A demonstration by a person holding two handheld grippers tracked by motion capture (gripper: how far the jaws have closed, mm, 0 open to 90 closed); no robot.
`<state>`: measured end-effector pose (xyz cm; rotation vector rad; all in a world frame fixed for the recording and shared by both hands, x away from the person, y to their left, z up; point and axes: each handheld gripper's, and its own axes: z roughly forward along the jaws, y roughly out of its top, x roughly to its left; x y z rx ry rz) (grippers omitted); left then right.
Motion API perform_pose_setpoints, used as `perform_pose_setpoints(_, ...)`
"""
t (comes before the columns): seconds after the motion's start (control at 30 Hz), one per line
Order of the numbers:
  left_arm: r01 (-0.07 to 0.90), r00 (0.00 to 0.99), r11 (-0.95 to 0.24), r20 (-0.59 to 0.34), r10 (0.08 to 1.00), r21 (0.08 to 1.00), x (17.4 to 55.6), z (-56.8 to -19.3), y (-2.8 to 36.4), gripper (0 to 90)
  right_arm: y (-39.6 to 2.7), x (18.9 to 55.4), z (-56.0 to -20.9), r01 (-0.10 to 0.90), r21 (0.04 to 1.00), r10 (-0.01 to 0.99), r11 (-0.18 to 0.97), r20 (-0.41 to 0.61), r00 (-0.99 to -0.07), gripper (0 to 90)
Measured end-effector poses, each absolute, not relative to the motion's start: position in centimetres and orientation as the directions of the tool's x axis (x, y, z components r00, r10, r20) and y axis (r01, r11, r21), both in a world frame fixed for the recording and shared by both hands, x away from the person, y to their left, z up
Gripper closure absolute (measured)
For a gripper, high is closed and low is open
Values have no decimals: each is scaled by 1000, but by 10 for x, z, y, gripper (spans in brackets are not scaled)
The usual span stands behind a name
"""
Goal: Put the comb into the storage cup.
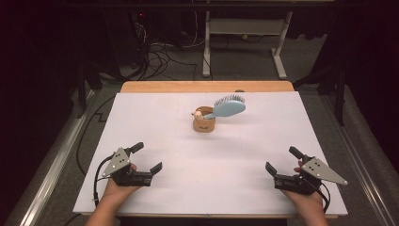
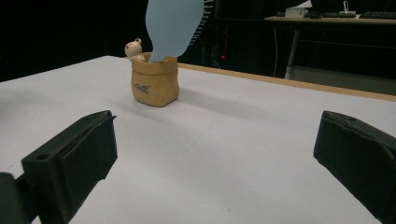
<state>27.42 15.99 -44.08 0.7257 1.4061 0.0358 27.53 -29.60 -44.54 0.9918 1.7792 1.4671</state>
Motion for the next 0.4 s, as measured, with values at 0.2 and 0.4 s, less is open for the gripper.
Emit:
perform_pose_setpoints(0.2, 387, 202, 786, -877, 437, 481, 275, -441, 160, 3, -296, 275, -446, 164, 981, 853, 102, -2, -522, 4)
perform_pose_setpoints(0.4, 384, 212, 785, -873, 438, 487, 275, -440, 161, 3, -296, 275, -446, 164, 980, 855, 110, -9, -518, 4)
